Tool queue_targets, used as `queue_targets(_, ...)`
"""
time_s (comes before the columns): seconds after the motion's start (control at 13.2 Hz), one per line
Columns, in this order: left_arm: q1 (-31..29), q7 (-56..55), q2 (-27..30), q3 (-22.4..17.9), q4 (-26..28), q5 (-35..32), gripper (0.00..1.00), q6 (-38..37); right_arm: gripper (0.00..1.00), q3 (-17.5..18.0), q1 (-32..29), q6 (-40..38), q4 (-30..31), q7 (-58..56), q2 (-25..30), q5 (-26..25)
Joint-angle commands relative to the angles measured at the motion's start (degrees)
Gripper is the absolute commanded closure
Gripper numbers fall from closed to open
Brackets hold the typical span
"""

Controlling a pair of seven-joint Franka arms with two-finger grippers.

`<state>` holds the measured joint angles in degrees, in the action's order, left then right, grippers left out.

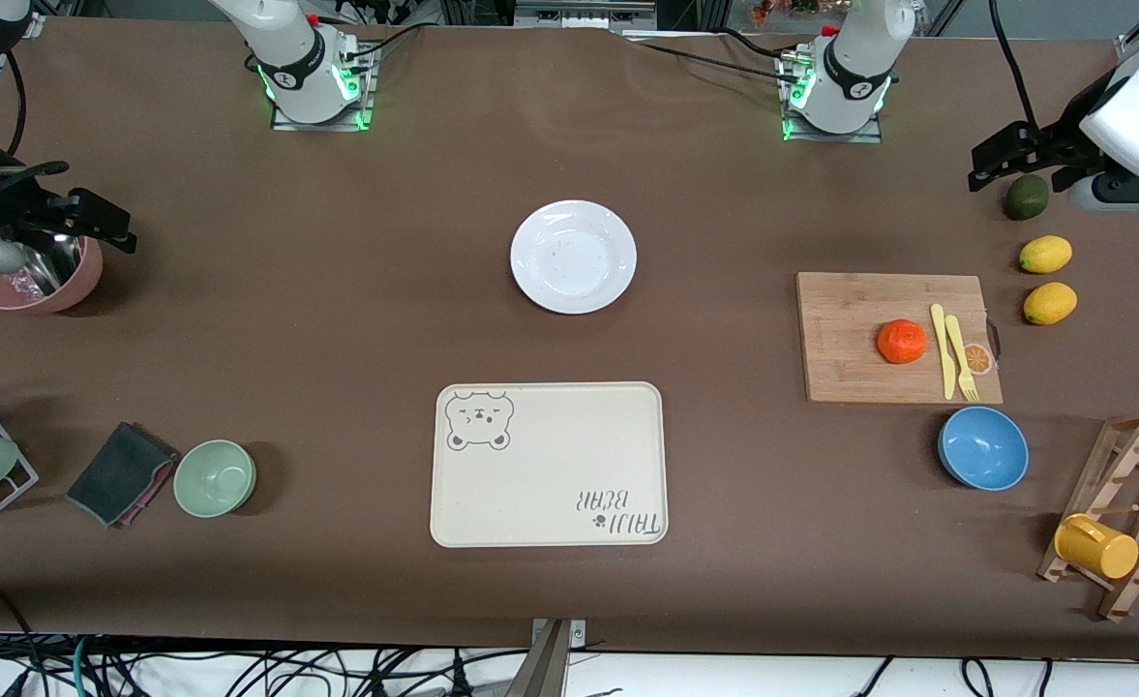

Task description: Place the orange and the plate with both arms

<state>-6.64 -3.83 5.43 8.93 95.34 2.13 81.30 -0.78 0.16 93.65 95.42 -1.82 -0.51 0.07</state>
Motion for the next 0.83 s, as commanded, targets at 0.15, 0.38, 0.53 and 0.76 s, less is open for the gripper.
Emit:
queue_targets(0.15,-0.5,-0.5,-2.0,-0.8,-1.9,0.9,0.0,-1.0,0.0,-0.2,0.2,0.0,-1.3,0.4,-0.5,0.4)
queue_targets(0.38,-0.3,-0.6,-3.1,-0.4,-3.2,0.8,0.0,-1.0,0.0,-0.2,0.2,0.0,-1.3,0.4,-0.5,0.4)
queue_targets(0.53,0.6,-0.5,-4.3,0.1,-4.3,-0.4,0.0,-1.4,0.0,-0.2,0.2,0.0,-1.3,0.3,-0.5,0.4)
queue_targets(0.76,0.3,-0.6,-4.7,0.0,-4.5,-0.2,0.0,-1.4,0.0,-0.2,0.2,0.0,-1.3,0.3,-0.5,0.4)
